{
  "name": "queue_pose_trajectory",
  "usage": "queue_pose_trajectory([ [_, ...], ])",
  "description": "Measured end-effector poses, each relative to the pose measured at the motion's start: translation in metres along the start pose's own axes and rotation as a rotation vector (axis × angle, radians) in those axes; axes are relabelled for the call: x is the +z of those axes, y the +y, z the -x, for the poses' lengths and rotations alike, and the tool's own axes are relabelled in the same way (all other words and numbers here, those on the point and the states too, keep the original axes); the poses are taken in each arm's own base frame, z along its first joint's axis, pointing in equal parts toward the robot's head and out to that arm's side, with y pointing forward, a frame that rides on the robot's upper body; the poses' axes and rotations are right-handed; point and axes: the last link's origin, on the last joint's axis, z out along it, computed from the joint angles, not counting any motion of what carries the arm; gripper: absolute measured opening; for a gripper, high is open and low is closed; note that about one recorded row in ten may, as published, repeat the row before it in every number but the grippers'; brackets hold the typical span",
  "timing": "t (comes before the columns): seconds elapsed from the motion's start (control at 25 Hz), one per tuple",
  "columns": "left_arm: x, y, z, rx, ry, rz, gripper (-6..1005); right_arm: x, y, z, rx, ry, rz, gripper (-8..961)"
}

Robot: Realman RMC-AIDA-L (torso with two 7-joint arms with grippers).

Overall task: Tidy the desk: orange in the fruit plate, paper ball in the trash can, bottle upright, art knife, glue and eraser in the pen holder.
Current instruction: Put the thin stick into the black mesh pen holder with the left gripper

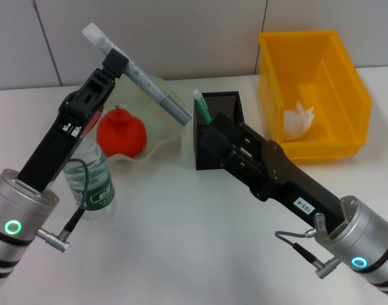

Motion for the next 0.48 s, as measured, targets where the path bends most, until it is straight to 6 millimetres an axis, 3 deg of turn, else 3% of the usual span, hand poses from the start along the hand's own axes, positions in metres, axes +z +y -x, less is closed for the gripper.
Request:
queue_pose_trajectory([
  [0.48, 0.0002, 0.0011, -0.0011, -0.013, 0.014, 0.005, 133, 0.0076, -0.0027, 0.0026, -0.004, -0.015, -0.003, 667],
])
